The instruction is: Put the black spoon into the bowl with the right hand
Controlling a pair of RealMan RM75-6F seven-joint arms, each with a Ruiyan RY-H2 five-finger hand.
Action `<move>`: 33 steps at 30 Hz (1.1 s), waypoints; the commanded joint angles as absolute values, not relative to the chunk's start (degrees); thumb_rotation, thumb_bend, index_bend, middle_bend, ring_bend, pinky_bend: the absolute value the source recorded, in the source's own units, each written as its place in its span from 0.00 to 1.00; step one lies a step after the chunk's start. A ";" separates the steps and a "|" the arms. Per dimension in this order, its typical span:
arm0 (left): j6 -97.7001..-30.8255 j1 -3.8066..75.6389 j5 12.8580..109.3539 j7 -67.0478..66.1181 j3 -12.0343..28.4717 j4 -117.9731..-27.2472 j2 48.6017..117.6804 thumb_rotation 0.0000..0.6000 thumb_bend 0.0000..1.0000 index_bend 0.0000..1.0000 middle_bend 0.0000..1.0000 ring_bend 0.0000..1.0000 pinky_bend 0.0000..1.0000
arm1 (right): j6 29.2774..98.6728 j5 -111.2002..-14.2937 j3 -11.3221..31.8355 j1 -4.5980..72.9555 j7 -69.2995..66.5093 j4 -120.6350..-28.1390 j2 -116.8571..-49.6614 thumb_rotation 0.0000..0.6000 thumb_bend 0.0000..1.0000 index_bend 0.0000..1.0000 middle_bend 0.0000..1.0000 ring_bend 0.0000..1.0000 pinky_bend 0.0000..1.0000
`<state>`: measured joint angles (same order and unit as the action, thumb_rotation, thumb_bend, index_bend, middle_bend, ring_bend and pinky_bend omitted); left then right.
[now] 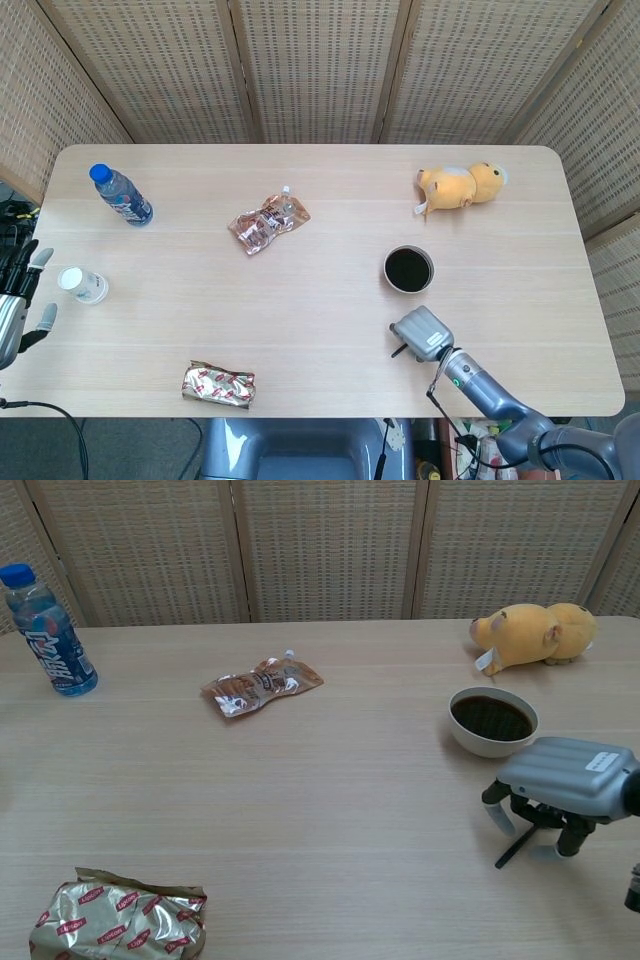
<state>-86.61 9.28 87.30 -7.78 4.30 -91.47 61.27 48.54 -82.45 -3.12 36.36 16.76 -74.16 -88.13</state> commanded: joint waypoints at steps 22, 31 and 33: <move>-86.42 8.71 86.97 -6.33 4.00 -89.86 61.90 1.00 0.44 0.00 0.00 0.00 0.00 | 46.31 -80.74 -2.60 36.87 19.82 -73.49 -89.69 1.00 0.43 0.56 0.92 0.94 1.00; -86.20 8.70 86.92 -5.65 3.97 -89.11 62.15 1.00 0.44 0.00 0.00 0.00 0.00 | 45.70 -79.41 -2.33 36.80 20.82 -72.92 -90.42 1.00 0.43 0.57 0.92 0.94 1.00; -86.09 8.76 86.96 -5.59 3.95 -89.06 62.18 1.00 0.44 0.00 0.00 0.00 0.00 | 45.63 -79.19 -2.29 36.75 20.93 -72.83 -90.51 1.00 0.43 0.57 0.92 0.94 1.00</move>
